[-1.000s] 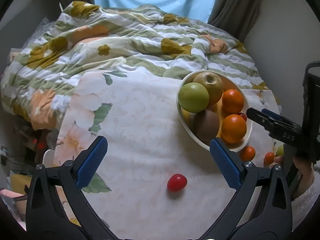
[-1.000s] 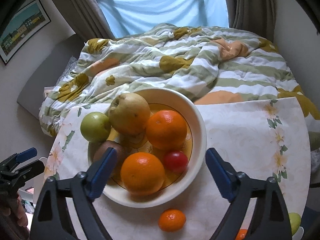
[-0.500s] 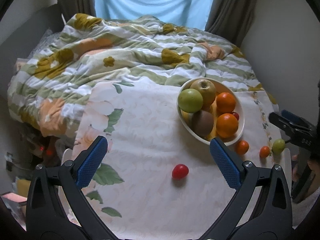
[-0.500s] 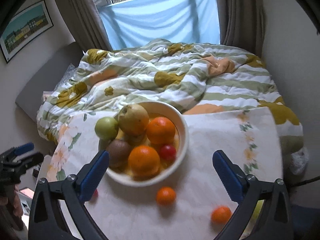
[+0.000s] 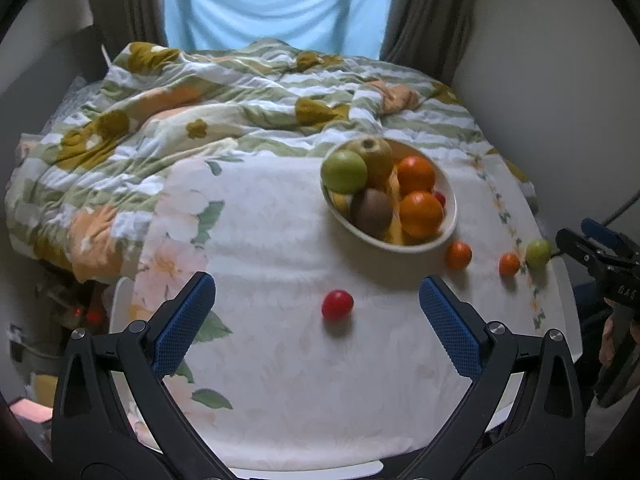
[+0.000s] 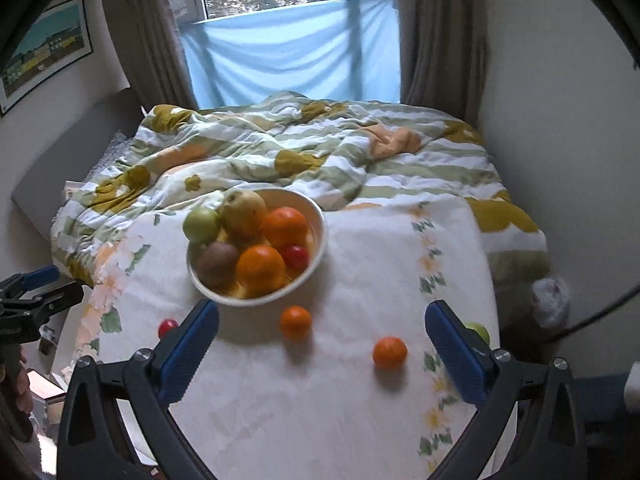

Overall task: Organize fruits
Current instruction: 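Grasp the small red cherry tomato with the left gripper while the right gripper grasps a tangerine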

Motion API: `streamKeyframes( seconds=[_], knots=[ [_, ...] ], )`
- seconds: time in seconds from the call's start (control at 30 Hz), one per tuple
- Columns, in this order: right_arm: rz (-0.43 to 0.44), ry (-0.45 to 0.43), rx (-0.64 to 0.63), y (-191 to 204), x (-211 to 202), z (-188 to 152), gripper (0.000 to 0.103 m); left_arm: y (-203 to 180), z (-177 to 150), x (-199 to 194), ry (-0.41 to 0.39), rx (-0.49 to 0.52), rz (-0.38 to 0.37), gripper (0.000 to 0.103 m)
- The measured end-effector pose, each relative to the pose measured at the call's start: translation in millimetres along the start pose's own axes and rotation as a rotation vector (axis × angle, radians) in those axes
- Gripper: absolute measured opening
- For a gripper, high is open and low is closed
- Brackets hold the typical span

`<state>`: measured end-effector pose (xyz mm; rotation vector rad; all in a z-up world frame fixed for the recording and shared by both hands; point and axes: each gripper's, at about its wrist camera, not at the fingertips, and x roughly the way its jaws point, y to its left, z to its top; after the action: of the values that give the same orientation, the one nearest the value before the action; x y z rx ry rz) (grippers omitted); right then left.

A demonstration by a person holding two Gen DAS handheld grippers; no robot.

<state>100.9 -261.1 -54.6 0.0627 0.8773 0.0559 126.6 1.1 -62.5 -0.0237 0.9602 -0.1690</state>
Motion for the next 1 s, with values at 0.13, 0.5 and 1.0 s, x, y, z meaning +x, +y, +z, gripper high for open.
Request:
streamKeyframes(
  seconds=[0.13, 0.5, 1.0],
  knots=[
    [-0.01, 0.029, 0.019, -14.1, 8.6, -20.8, 0.103, -9.4, -17.3, 15.9, 0.036, -0.007, 0.001, 0.103],
    [-0.02, 0.096, -0.04, -37.7, 50.6, -58.5, 0.103, -31.3, -49.0, 74.6, 0.096, -0.06, 0.047, 0.095],
    [0.036, 0.183, -0.113, -48.9, 94.5, -66.0, 0.098, -15.4, -43.5, 137.0, 0.214, -0.156, 0.041, 0.06]
  ],
)
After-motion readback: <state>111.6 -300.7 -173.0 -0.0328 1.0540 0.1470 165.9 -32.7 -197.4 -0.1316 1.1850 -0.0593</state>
